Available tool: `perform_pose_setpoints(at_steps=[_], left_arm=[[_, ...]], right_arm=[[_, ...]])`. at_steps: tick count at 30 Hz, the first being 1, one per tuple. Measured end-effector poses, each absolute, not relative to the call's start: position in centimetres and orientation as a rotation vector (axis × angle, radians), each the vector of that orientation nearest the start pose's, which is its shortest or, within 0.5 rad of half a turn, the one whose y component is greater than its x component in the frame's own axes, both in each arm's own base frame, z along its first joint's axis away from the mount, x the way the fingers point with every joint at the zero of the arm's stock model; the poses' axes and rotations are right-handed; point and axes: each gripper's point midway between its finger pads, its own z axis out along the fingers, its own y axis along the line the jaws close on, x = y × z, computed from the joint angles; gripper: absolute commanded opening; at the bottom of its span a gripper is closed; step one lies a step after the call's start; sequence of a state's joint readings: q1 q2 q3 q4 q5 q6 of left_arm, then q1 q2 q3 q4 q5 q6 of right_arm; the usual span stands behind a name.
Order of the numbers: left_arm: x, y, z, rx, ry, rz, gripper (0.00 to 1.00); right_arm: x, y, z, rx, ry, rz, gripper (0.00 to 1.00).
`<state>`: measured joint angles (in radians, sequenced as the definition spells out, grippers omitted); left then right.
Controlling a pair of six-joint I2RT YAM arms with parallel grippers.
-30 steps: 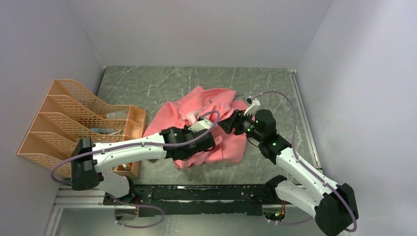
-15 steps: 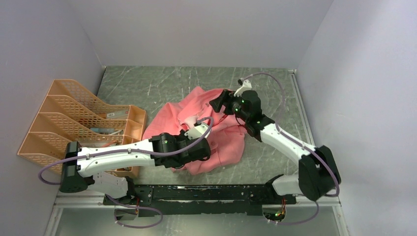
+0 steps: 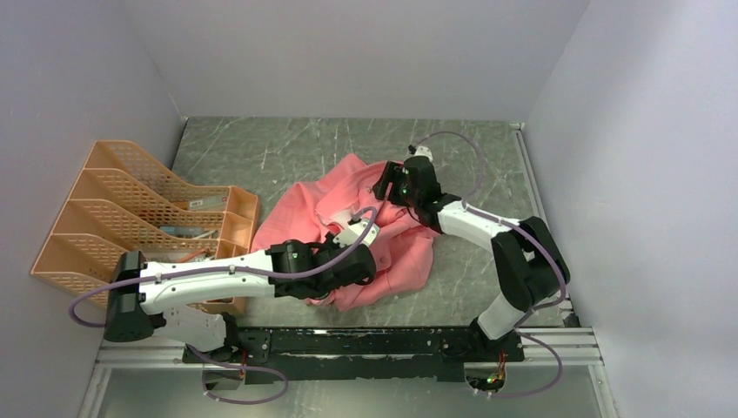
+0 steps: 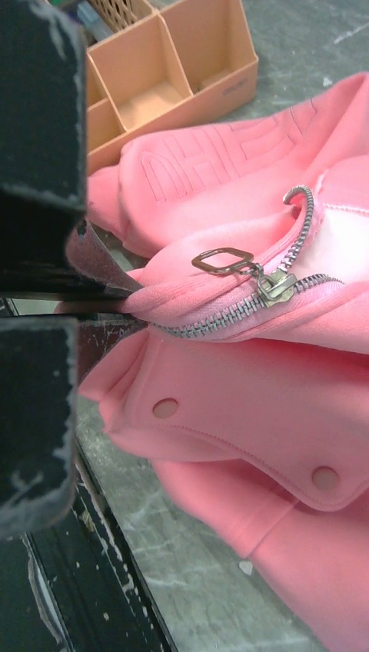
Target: Zip up the jacket
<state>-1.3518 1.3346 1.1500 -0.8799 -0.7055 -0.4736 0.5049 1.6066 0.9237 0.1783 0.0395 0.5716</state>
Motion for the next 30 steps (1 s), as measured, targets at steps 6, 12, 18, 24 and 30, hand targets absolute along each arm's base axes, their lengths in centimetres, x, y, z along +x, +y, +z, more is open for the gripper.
perform_pose_setpoints(at_steps=[6, 12, 18, 24, 30], left_arm=[[15.8, -27.0, 15.7, 0.711, 2.220, -0.030, 0.08], [17.9, -25.5, 11.1, 0.562, 2.359, -0.058, 0.08], [22.3, -23.0, 9.6, 0.302, 2.427, -0.164, 0.08], [26.5, -22.4, 9.7, 0.124, 2.423, -0.261, 0.08], [27.1, -24.8, 7.0, 0.167, 2.477, -0.326, 0.08]], right_arm=[[37.8, 21.9, 7.2, 0.134, 2.229, 0.526, 0.00], [36.6, 19.4, 6.2, 0.226, 2.245, 0.527, 0.00], [38.3, 15.9, 12.2, 0.316, 2.081, 0.509, 0.00], [37.6, 14.5, 19.5, 0.337, 1.886, 0.575, 0.22], [36.0, 17.4, 20.0, 0.219, 1.917, 0.648, 0.63]])
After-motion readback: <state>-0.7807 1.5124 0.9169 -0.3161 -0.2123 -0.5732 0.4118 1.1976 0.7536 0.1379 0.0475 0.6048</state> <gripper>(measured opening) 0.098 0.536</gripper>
